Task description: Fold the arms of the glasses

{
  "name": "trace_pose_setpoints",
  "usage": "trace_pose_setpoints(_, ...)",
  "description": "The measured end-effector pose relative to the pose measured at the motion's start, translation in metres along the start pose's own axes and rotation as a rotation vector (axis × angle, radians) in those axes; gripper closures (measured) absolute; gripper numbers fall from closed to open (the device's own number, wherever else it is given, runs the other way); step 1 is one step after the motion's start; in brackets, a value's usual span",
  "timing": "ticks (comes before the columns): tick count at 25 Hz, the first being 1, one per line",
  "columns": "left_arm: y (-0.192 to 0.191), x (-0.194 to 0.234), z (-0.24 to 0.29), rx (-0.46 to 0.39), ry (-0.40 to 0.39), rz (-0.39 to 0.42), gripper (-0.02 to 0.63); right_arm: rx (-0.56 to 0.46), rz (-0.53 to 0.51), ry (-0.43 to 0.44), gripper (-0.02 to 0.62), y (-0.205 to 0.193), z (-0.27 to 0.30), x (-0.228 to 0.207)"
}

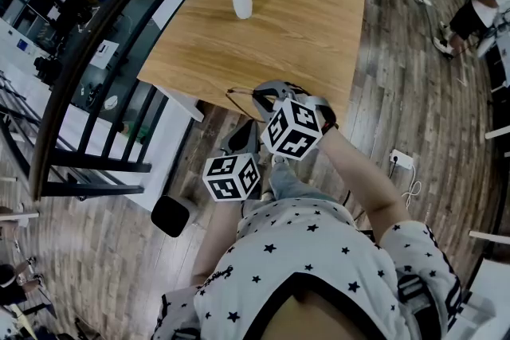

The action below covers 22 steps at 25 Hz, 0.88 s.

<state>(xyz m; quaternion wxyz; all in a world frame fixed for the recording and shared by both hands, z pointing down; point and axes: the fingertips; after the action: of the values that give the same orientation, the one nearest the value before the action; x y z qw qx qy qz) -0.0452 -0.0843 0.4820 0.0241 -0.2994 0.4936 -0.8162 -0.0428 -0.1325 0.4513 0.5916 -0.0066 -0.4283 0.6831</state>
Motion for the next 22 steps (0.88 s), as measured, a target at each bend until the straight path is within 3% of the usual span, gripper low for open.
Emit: trace_pose_setpoints(22,0.018,-0.028,0.021,-0.033,-0.094,-0.017,0.598,-0.022,0.047,0.000,0.574,-0.002,-0.008,-0.003)
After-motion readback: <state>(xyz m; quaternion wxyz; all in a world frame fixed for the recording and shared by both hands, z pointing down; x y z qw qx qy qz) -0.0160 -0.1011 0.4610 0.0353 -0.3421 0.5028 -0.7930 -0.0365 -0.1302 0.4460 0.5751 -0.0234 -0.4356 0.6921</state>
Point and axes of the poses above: the fingertips, and each gripper's own axes: z forward along the fingers, x to its left, y out of its top, and after that the axes turned 4 degrees about -z, right-handed
